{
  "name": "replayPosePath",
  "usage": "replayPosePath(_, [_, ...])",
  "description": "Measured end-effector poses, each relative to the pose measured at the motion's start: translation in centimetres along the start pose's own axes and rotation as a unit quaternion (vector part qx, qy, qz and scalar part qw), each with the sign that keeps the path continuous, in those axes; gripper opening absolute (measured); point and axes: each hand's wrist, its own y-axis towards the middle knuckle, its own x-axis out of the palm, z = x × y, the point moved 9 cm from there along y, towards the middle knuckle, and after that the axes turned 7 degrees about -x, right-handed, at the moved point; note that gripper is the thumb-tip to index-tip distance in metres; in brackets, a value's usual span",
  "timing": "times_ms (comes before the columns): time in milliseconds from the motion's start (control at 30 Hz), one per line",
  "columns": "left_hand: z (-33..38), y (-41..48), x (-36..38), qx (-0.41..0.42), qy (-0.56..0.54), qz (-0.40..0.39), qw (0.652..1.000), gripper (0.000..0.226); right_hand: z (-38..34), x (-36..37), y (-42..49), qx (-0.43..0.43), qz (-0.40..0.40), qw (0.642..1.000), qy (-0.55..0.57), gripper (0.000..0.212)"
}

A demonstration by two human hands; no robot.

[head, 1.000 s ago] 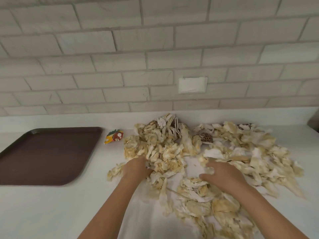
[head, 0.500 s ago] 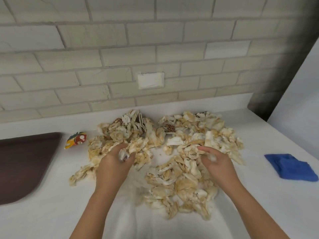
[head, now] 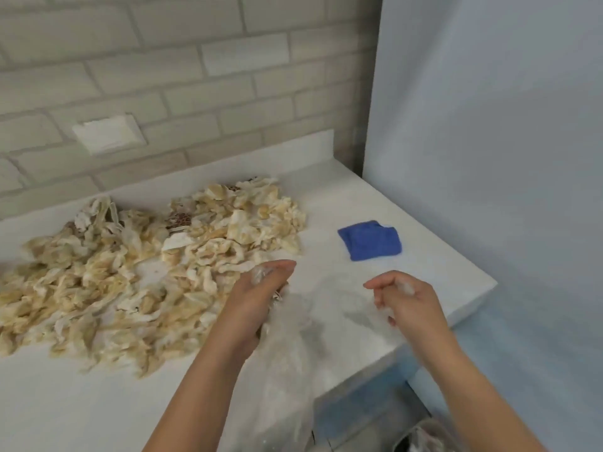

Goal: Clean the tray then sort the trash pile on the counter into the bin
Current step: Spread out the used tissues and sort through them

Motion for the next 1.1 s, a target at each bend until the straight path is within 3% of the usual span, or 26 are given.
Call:
replayPosePath(167, [-7.2,-1.0,17.1,-0.094,0.005,-0.146,0.985,0.017,7.4,-13.2,-2.6,0.062,0.084,0.994,0.042,0.043])
replayPosePath(300, [-16.7,-1.2,27.1,-0.206,0.005,-0.202,0.957,0.013,16.3,-21.4,-5.7,0.155,0.153,0.974,0.059,0.039])
replayPosePath(533, [-35.5,2.4,31.5,-0.325,0.04,-0.119,0.937,0.036,32.6,-24.9,-10.0,0.356,0.209,0.9,0.139,0.024])
replayPosePath(667, [-45.8,5.4,30.8,-0.376,0.009,-0.025,0.926,0.011,40.9,-23.9,-10.5,0.388,0.246,0.849,0.263,0.033])
replayPosePath(733, [-52.0,7.1,30.7,-0.394,0.022,0.0,0.919,0.011,47.0,-24.1,-11.1,0.421,0.255,0.84,0.229,0.031])
replayPosePath(833, [-59.2,9.7,31.9,-0.334,0.13,-0.018,0.933,0.017,55.1,-25.0,-11.3,0.432,0.227,0.87,0.066,0.029])
replayPosePath(933, [-63.3,10.9,33.6,-0.218,0.286,-0.07,0.931,0.031,63.5,-25.3,-11.0,0.406,0.201,0.891,-0.033,0.028])
replayPosePath(1033, [-68.5,10.9,35.1,-0.084,0.483,-0.148,0.859,0.037,73.9,-25.7,-11.6,0.362,0.176,0.905,-0.134,0.052])
replayPosePath(1100, [-72.6,10.2,35.6,-0.073,0.515,-0.211,0.828,0.024,74.7,-25.2,-11.4,0.357,0.134,0.9,-0.21,0.056])
